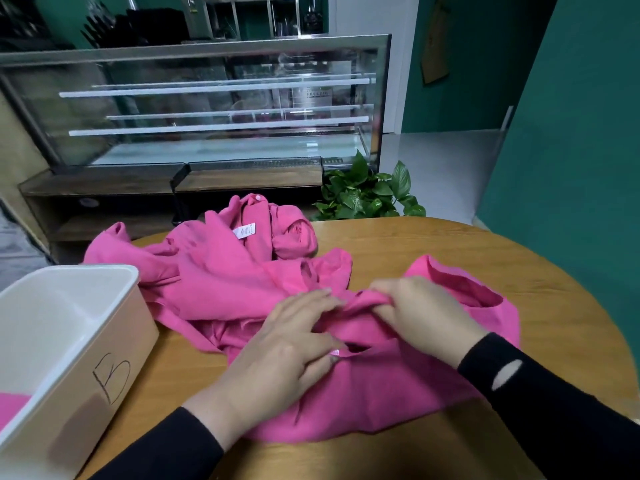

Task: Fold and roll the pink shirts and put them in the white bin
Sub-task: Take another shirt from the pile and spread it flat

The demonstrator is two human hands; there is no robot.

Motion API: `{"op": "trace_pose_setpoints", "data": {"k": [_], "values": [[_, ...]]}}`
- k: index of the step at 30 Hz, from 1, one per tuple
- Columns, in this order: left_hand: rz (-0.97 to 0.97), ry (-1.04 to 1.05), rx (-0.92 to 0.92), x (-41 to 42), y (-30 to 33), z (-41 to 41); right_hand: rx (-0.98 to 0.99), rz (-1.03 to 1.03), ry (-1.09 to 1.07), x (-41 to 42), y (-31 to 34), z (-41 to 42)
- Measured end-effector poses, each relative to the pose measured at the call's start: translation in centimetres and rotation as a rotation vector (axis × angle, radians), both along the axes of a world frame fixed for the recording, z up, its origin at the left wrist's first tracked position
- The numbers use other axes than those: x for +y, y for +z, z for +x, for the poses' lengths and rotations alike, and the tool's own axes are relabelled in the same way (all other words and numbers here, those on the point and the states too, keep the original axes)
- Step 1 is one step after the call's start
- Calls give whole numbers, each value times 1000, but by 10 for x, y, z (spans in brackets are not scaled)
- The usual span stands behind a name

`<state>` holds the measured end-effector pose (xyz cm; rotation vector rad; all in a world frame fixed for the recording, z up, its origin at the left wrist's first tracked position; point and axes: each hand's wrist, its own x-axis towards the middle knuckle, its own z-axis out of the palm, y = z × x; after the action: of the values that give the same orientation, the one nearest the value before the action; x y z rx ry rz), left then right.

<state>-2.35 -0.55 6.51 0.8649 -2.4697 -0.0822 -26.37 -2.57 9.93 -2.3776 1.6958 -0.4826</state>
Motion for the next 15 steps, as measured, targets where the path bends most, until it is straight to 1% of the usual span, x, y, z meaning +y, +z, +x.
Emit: {"op": "trace_pose_setpoints", "data": {"k": [1, 2, 5, 6, 7, 8, 10, 12, 15], "values": [[-15, 12, 37, 1, -1, 4, -78, -99, -136, -7, 1, -6], [-29, 14, 62, 2, -3, 9, -212, -181, -274, -17, 1, -14], [-11, -21, 59, 7, -8, 18, -812, -232, -667, -50, 13, -42], [19, -28, 36, 9, -9, 20, -948, -239, -732, -59, 17, -53], [50, -27, 3, 9, -11, 20, -991, -221, -759, -63, 21, -61], [77, -16, -25, 11, -14, 21, -990, -193, -739, -64, 21, -65], [105, 29, -31, 7, -18, 22, -902, -119, -670, -62, 21, -71], [165, 92, 37, 3, -21, 21, -887, -45, -638, -54, 17, -73], [239, 134, 119, -1, -30, 19, -884, -25, -616, -46, 9, -75]]}}
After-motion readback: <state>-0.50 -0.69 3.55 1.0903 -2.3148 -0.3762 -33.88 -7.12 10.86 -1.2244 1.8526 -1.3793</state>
